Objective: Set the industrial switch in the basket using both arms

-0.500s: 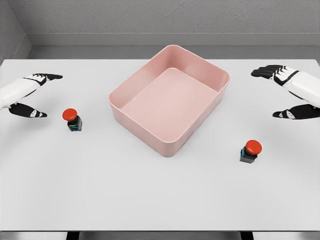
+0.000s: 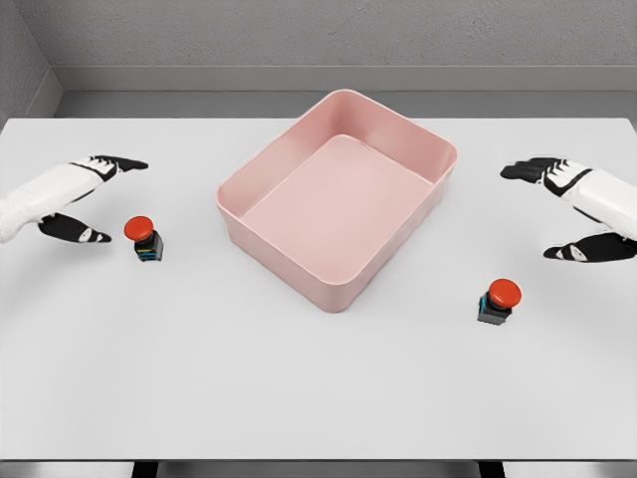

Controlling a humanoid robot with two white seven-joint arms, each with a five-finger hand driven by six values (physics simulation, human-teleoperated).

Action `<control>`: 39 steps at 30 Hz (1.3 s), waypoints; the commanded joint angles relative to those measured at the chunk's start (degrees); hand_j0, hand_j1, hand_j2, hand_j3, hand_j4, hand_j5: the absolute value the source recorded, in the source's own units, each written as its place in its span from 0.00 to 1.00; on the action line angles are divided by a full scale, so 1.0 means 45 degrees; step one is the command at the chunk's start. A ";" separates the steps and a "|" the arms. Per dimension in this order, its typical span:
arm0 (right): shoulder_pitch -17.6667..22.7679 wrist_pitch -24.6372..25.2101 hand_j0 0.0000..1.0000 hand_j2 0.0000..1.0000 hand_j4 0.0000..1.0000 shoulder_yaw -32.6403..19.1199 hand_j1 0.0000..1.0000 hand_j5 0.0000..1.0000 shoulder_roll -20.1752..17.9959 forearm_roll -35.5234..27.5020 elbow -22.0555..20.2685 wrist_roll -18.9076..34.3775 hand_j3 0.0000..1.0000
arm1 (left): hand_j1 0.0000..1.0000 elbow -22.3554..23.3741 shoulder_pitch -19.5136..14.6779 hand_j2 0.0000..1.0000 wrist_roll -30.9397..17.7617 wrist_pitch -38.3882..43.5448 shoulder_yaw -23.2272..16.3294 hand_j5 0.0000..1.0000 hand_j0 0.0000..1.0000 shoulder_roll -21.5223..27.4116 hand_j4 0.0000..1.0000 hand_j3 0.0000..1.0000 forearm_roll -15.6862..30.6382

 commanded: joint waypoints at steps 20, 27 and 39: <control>0.2539 0.0049 1.00 1.00 1.00 0.0061 1.00 1.00 -0.0097 0.0476 -0.1259 -0.0009 1.00 | 1.00 -0.1370 0.0351 1.00 0.0007 0.0019 -0.0666 1.00 1.00 0.0483 1.00 1.00 0.0051; 0.2344 0.0049 1.00 1.00 1.00 0.0393 1.00 1.00 0.0021 0.1764 -0.1279 -0.0009 1.00 | 0.96 -0.2035 0.0507 0.96 0.0007 0.0019 -0.0803 0.96 0.96 0.0561 0.96 0.96 0.0051; 0.1290 0.0049 1.00 1.00 1.00 0.1643 1.00 1.00 0.0079 0.3366 -0.1357 -0.0009 1.00 | 0.80 -0.1781 0.0605 0.80 -0.0012 0.0019 -0.0784 0.80 0.80 0.0933 0.80 0.80 0.0012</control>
